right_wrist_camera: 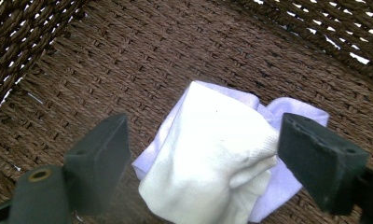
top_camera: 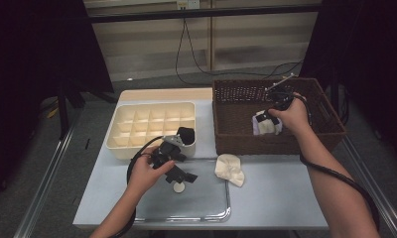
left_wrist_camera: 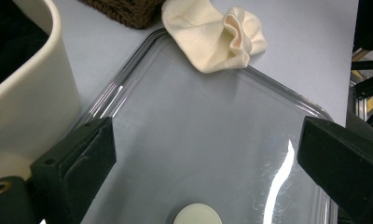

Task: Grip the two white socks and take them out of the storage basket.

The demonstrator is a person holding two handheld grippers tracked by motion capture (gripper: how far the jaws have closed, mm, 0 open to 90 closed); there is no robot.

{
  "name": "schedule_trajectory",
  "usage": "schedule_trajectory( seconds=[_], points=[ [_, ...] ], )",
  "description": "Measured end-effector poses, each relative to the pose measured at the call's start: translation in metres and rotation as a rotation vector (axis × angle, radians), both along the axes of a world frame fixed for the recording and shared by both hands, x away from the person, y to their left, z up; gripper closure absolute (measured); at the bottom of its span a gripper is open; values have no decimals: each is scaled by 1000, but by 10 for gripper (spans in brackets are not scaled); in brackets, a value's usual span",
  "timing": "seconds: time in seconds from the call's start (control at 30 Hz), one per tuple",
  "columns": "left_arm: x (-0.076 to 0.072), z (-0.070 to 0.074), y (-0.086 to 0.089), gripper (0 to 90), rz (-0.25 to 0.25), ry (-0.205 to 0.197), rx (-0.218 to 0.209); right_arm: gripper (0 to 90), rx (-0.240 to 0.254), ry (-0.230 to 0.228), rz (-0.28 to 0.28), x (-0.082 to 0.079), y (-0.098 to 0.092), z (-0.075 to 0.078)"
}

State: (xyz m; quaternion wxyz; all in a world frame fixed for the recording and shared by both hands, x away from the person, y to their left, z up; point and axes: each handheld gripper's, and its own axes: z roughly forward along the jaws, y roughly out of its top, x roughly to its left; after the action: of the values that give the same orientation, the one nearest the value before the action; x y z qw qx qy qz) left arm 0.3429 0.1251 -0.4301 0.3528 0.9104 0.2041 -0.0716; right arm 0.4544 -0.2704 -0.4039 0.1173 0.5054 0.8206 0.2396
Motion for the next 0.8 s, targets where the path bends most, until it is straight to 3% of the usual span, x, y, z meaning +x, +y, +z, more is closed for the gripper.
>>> schedule_trajectory(
  seconds=[0.07, 0.1, 0.37, 0.5, 0.6, 0.67, 0.8],
  points=[
    [0, 0, 0, 44, 2, 0, 0, 178, 3, -1, -9, 1, -1, -1],
    [0, -1, 0, 44, -5, 13, -20, 182, 5, 2, -9, 1, -1, -2],
    [1, -2, 1, 44, -1, 12, -19, 245, -5, 28, -2, 5, 1, -8],
    [2, -2, 3, 44, 0, 10, -23, 324, -9, 35, -4, 6, 0, -12],
    [2, -1, 3, 44, 0, 14, -4, 464, -15, 43, 6, 6, 0, -14],
    [2, -2, 3, 44, 7, 14, -20, 514, -16, 49, 6, 6, 1, -14],
    [2, -2, 3, 44, 7, 14, -21, 707, -25, 63, 30, 7, 2, -14]
  ],
)
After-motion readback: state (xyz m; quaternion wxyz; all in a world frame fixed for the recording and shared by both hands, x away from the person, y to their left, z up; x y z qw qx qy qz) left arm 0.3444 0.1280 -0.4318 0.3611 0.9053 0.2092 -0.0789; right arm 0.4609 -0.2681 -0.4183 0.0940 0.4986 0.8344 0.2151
